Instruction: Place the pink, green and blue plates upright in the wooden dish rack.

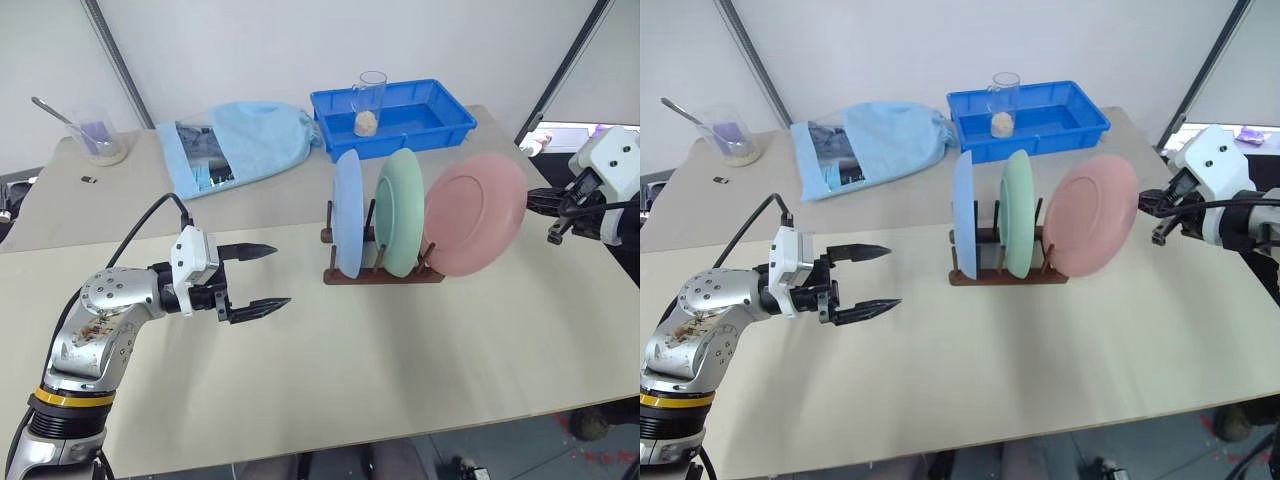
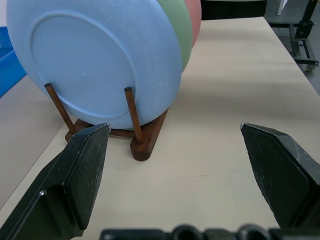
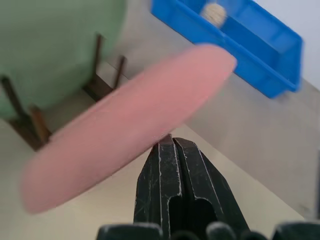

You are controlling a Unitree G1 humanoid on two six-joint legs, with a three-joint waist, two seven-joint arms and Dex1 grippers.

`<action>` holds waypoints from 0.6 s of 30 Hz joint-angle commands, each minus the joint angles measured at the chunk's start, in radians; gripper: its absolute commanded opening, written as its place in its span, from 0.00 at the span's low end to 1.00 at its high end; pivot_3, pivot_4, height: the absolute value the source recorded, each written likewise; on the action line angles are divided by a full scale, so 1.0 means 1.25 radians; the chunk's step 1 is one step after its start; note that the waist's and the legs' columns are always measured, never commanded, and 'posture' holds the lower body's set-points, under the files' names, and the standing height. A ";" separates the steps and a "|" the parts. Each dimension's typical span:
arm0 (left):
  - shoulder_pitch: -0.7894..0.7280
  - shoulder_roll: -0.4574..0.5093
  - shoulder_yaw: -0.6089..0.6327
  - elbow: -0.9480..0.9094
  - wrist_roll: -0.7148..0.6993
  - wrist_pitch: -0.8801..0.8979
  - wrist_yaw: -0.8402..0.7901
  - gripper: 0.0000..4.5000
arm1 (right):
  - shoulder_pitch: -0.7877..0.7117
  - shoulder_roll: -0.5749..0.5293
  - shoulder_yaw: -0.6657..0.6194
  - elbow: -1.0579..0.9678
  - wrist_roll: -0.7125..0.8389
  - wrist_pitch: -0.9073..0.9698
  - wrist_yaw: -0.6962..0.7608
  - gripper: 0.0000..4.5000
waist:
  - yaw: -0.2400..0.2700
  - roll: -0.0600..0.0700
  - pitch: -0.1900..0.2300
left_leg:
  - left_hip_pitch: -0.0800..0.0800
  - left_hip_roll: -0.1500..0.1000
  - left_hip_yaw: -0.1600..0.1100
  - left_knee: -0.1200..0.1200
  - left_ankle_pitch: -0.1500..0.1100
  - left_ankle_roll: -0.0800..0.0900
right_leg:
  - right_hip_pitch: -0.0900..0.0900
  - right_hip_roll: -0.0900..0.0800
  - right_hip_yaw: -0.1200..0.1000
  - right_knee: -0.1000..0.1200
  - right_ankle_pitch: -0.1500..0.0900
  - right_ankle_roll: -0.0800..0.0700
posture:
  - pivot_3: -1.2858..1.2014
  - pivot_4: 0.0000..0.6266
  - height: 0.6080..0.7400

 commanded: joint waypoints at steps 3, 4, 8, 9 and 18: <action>-0.006 0.012 0.013 -0.026 -0.014 0.002 0.001 1.00 | -0.042 0.004 -0.049 -0.052 0.082 0.079 0.011 0.00 | 0.004 0.000 0.000 | 0.000 0.000 0.000 0.000 0.000 0.000 | 0.000 0.000 0.000 0.000 0.000 0.000 | 0.52 0.24 1.00; -0.006 0.011 0.013 -0.025 -0.013 0.002 0.001 1.00 | -0.045 0.005 -0.050 -0.055 0.089 0.086 0.009 0.00 | 0.006 0.000 0.000 | 0.000 0.000 0.000 0.000 0.000 0.000 | 0.000 0.000 0.000 0.000 0.000 0.000 | 0.52 0.24 1.00; -0.006 0.011 0.012 -0.015 0.001 -0.006 0.007 1.00 | -0.044 0.001 -0.052 -0.064 0.094 0.086 0.004 0.00 | 0.008 0.000 0.000 | 0.000 0.000 0.000 0.000 0.000 0.000 | 0.000 0.000 0.000 0.000 0.000 0.000 | 0.52 0.24 1.00; -0.006 0.014 0.010 -0.011 0.005 -0.007 0.006 1.00 | -0.041 0.000 -0.052 -0.062 0.091 0.078 0.002 0.00 | 0.008 0.000 0.000 | 0.000 0.000 0.000 0.000 0.000 0.000 | 0.000 0.000 0.000 0.000 0.000 0.000 | 0.52 0.24 1.00; 0.032 0.161 0.025 0.003 0.133 0.029 0.043 1.00 | 0.062 -0.140 -0.076 0.017 0.025 -0.114 0.182 0.26 | 0.008 0.001 0.000 | 0.000 0.000 0.000 0.000 0.000 0.000 | 0.000 0.000 -0.001 0.000 0.000 0.000 | 0.52 0.24 1.00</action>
